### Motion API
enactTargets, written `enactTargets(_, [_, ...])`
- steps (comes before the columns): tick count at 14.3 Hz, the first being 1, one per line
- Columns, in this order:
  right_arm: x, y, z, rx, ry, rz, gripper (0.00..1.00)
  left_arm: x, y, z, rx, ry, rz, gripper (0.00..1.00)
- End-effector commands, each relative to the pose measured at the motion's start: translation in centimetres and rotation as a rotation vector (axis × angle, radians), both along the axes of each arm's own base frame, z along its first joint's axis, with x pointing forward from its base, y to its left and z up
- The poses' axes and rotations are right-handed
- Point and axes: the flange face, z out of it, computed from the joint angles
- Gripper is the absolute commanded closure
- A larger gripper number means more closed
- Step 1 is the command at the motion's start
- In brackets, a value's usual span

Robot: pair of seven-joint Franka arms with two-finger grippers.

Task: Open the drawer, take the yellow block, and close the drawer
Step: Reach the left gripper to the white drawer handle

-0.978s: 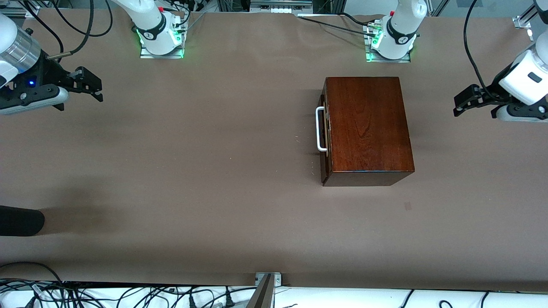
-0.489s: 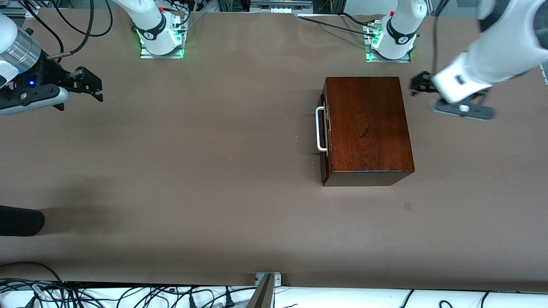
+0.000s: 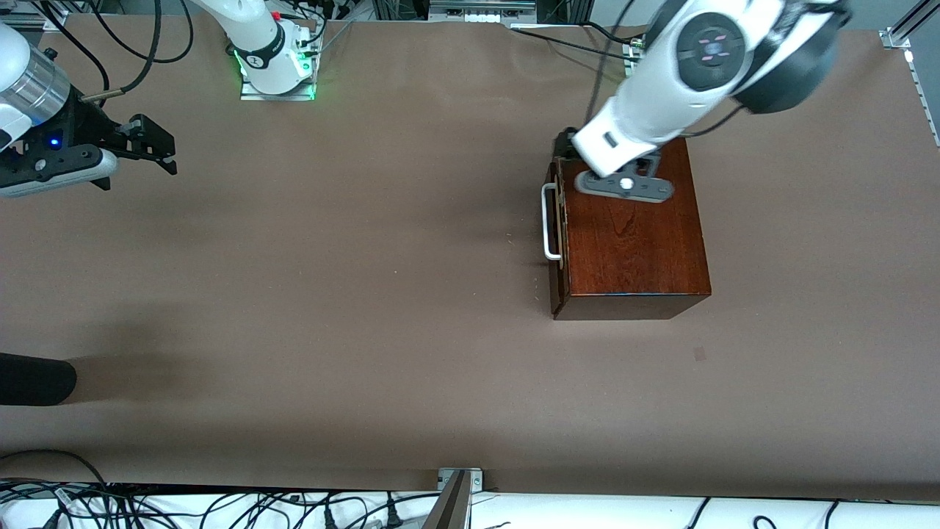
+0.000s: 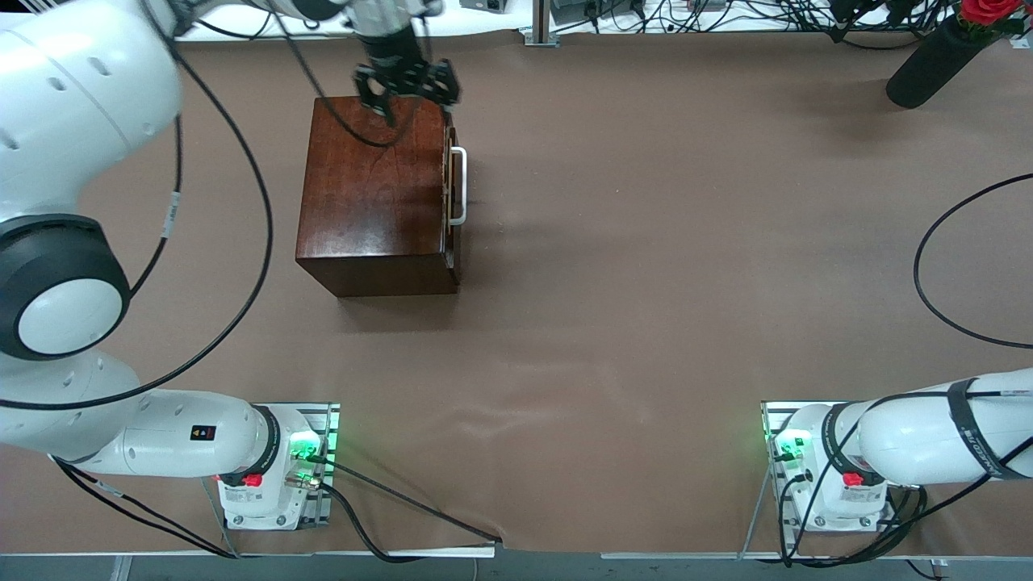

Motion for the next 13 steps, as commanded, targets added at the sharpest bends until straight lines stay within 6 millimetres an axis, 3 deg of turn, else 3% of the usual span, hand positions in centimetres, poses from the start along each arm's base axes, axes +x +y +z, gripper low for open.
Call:
enactTargets(1, [0.1, 0.2, 0.6, -0.002, -0.005, -0.010, 0.00, -0.9, -4.9, -2.8, 0.081, -0.050, 0.019, 0.00])
enactTargets(3, [0.1, 0.2, 0.6, -0.002, -0.005, -0.010, 0.00, -2.7, -8.6, -6.0, 0.168, -0.071, 0.026, 0.00])
enactTargets(6, [0.1, 0.2, 0.6, -0.002, -0.005, -0.010, 0.00, -4.8, -11.5, -9.7, 0.278, -0.117, 0.008, 0.00])
enactTargets(13, [0.0, 0.2, 0.6, -0.002, -0.004, -0.010, 0.00, -4.5, -12.6, -14.8, 0.372, -0.210, -0.061, 0.00])
